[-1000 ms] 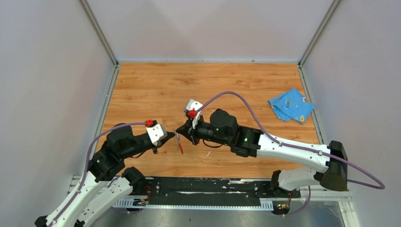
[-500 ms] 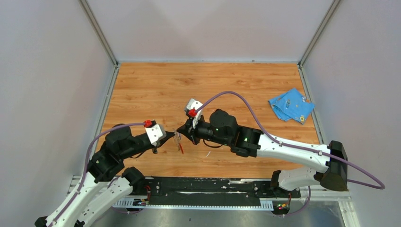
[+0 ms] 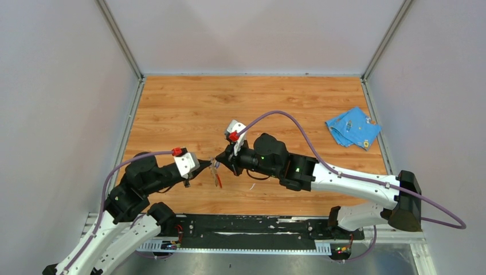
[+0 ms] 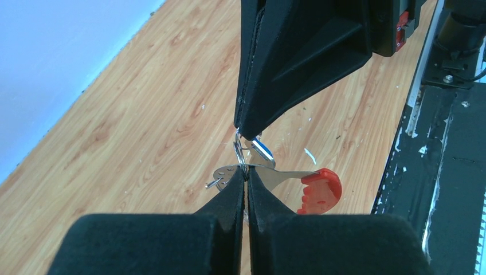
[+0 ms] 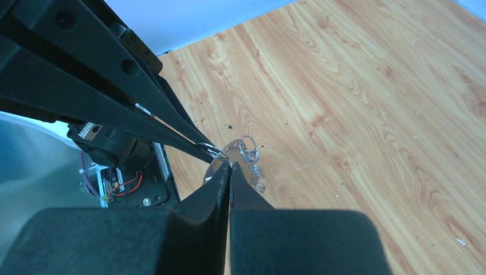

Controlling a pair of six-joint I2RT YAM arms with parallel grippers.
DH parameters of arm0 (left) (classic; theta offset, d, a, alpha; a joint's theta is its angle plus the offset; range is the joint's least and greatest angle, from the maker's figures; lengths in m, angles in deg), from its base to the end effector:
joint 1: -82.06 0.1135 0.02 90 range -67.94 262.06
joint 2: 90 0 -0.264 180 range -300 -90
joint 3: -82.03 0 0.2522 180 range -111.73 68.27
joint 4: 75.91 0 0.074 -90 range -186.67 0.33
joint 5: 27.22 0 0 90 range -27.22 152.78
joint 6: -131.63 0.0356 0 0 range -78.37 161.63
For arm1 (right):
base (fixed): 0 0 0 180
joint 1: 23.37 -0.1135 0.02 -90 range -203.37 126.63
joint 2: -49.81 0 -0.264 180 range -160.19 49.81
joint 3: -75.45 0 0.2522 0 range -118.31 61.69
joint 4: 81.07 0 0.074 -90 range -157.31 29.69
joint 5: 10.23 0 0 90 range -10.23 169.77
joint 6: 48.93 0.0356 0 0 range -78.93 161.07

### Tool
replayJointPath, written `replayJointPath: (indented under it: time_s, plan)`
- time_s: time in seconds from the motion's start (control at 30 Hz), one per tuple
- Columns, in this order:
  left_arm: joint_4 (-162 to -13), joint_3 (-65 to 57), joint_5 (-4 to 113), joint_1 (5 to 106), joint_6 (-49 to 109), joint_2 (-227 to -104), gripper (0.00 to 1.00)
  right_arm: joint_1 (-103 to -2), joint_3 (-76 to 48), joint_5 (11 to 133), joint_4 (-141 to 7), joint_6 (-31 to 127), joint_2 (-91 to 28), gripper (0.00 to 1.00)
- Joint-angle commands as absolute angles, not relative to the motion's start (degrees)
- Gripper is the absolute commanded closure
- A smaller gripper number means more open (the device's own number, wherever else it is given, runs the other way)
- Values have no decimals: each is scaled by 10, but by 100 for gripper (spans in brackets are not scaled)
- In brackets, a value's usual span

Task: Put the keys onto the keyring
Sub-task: Insert the key onto the keyring, then adjust the key on the keyring.

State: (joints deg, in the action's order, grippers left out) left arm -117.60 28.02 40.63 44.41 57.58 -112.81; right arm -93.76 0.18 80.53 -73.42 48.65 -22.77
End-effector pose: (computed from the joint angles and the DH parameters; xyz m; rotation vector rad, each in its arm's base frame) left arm 0.0690 -0.0702 0.3270 1.0477 1.4395 -0.6130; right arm 0.1018 0.2844 0.3678 -0.9083 1.5083 1.0066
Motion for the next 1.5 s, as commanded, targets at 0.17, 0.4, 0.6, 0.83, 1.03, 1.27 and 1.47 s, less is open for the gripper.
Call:
replayJointPath:
  time_s: [0.17, 0.4, 0.6, 0.83, 1.03, 1.27, 1.47]
  plan:
    - [-1137, 287, 381, 443, 579, -1112, 100, -928, 19, 807, -742, 509, -217, 99]
    - [-1119, 282, 363, 443, 575, -1102, 100, -911, 25, 753, -746, 514, -200, 74]
    - [-1123, 281, 339, 443, 579, -1104, 100, -894, 24, 727, -731, 506, -165, 60]
    - [-1118, 275, 305, 443, 572, -1103, 100, -864, 18, 626, -698, 453, -109, 43]
    - [-1083, 262, 200, 443, 531, -1110, 100, -826, -3, 484, -689, 392, -95, 39]
    - [-1019, 251, 147, 443, 469, -1131, 100, -824, -50, 373, -686, 359, -131, 39]
    - [-994, 245, 161, 443, 437, -1145, 100, -824, -52, 329, -709, 369, -135, 46]
